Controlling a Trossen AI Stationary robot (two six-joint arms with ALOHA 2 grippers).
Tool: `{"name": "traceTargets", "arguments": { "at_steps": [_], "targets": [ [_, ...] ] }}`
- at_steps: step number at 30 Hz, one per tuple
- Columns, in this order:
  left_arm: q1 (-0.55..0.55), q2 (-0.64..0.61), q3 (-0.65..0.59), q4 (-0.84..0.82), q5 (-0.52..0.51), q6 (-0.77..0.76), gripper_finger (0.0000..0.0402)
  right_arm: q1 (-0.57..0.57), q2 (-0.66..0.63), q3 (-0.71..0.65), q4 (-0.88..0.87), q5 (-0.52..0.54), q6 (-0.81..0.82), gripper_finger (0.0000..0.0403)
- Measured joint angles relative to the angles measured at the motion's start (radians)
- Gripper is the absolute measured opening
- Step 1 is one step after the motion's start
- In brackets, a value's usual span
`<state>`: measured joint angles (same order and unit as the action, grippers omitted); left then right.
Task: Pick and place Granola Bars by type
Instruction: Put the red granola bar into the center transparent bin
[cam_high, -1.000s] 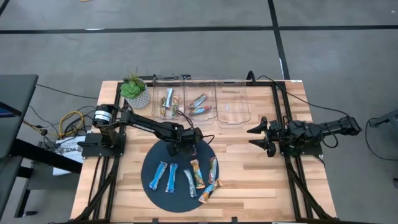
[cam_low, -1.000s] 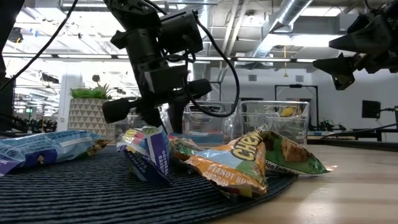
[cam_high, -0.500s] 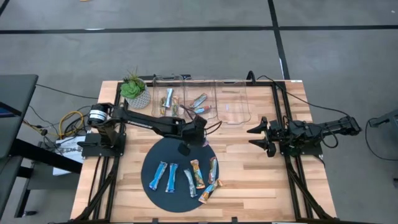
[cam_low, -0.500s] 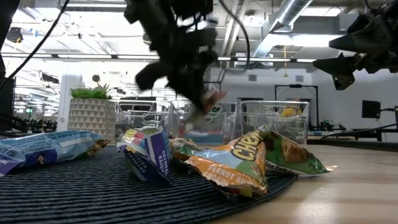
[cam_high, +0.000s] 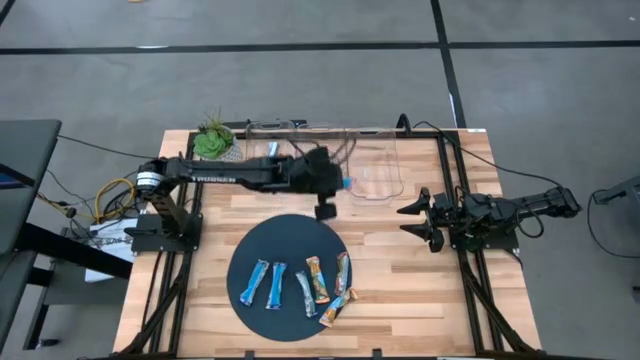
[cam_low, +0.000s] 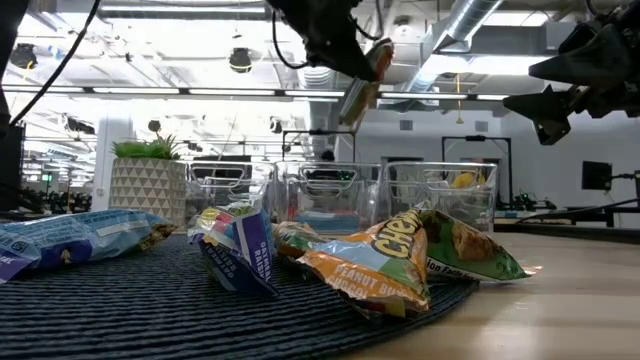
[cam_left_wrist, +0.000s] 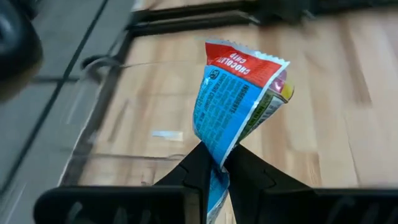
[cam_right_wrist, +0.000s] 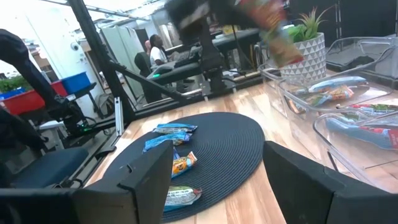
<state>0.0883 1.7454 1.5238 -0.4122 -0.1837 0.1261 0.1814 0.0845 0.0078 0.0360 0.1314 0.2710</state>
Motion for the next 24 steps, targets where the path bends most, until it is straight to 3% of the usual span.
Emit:
{"name": "traceTargets", "arguments": {
  "at_steps": [9, 15, 24],
  "targets": [
    [0.165, 0.0, 0.019, -0.003, -0.052, -0.289, 0.0036, 0.0, 0.0, 0.0, 0.0, 0.0, 0.0, 0.0244],
    [0.262, 0.006, 0.019, -0.042, -0.073, -0.381, 0.0036, 0.0, 0.0, 0.0, 0.0, 0.0, 0.0, 0.0244],
    [0.377, 0.006, -0.043, -0.049, -0.086, -0.399, 0.0036, 0.0, 0.0, 0.0, 0.0, 0.0, 0.0, 0.0244]
  ]
}}
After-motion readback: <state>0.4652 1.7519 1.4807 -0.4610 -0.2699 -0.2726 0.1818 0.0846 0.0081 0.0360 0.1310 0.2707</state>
